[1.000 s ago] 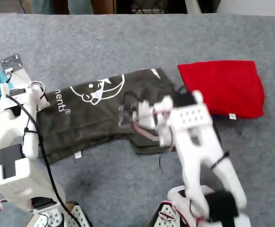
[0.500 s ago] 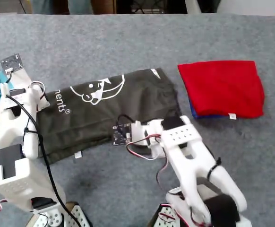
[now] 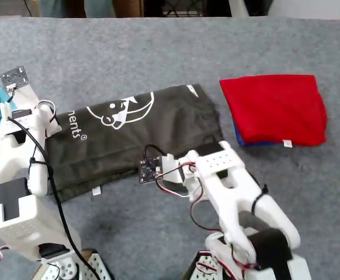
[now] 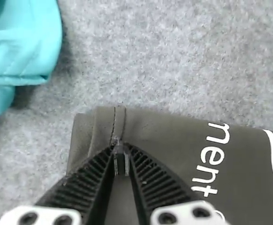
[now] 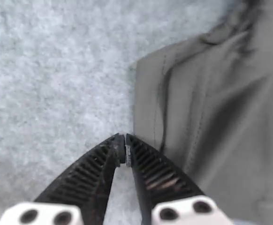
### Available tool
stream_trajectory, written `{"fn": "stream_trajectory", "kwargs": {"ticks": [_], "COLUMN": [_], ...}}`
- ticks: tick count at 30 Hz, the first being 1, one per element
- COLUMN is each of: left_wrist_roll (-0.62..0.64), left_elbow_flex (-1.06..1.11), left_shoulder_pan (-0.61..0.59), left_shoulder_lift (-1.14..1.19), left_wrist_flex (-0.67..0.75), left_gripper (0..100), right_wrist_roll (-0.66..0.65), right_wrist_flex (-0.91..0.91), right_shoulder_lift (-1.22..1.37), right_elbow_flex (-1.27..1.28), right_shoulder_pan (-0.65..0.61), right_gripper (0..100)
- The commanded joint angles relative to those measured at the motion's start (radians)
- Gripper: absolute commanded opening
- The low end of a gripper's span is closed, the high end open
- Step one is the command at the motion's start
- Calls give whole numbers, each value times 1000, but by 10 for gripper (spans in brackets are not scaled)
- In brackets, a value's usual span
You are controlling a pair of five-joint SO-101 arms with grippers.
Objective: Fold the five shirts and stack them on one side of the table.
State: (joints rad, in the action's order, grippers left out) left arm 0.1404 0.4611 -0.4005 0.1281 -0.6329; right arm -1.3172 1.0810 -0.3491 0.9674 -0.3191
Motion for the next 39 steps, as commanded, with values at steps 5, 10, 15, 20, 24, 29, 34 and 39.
{"fn": "stream_trajectory", "kwargs": {"ticks": [5,10,15,20,24,29,34,39], "left_wrist_roll": [3,3,3,3,3,3,3,3], "left_elbow_flex": [1,1,1,1,1,1,1,1], "left_shoulder_pan": [5,5,5,5,5,5,5,5], "left_shoulder_lift": [-54,-54,-54,-54,-54,-54,-54,-54], "left_wrist_flex": [5,8,9,11,11,11,11,11], "left_gripper": [30,30,30,30,30,30,30,30], "right_wrist_roll": [11,11,6,-52,-75,-48,-32,-38], "right_wrist_flex": [-29,-91,64,305,330,189,305,528], "right_shoulder_lift": [-105,-4,30,-61,-91,10,64,31], "right_elbow_flex": [-82,-93,-180,-302,-340,-302,-398,-585], "right_shoulder_pan": [-6,-6,-6,-8,-9,-11,-6,-14], "right_gripper": [68,186,121,87,86,86,86,86]}}
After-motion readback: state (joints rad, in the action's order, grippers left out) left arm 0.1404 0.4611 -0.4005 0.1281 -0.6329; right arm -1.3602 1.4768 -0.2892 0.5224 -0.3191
